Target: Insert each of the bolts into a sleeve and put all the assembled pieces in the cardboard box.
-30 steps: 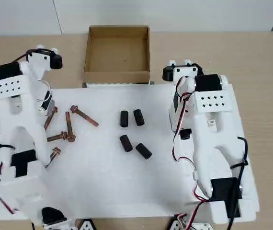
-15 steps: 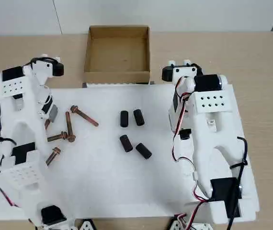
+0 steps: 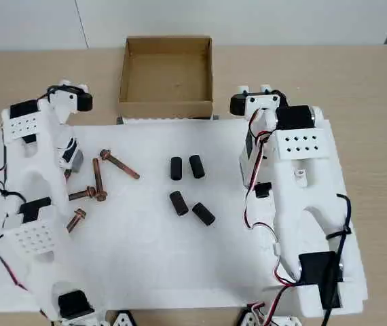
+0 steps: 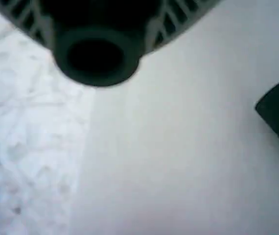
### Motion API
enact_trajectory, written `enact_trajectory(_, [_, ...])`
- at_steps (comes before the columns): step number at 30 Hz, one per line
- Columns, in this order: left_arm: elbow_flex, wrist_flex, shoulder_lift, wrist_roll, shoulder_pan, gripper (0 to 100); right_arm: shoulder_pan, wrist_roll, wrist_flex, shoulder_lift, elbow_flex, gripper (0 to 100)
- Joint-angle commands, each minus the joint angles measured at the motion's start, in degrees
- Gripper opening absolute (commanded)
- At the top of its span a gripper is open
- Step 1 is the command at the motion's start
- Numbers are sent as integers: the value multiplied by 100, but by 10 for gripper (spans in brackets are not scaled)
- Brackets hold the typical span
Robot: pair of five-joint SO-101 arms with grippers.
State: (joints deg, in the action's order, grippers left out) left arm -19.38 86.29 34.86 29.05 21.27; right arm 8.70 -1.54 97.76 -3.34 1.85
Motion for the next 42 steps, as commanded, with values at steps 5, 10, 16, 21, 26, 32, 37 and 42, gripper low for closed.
enact_trajectory(5, [-251,-255,202,-18,0,120,-22,-18,48,-259,-26,4])
enact_trajectory(10, [-251,-229,237,-18,-70,8,-13,-18,48,-259,-26,4])
enact_trajectory(16, [-224,-123,202,-18,-132,5,-13,-18,48,-303,-26,4])
enact_trajectory(21, [-365,457,-35,-26,-211,5,4,-9,75,-479,-53,4])
enact_trajectory(26, [-426,941,-958,-26,-352,5,4,-26,66,-1490,-35,4])
enact_trajectory(32, [-400,1319,-2277,-26,-677,5,-40,-53,92,-2431,-26,4])
enact_trajectory(37, [-400,1398,-3033,-774,-809,5,-40,-105,101,-2923,-26,4])
enact_trajectory(42, [-391,1407,-4079,-1090,-818,5,-48,-404,110,-3486,-26,3])
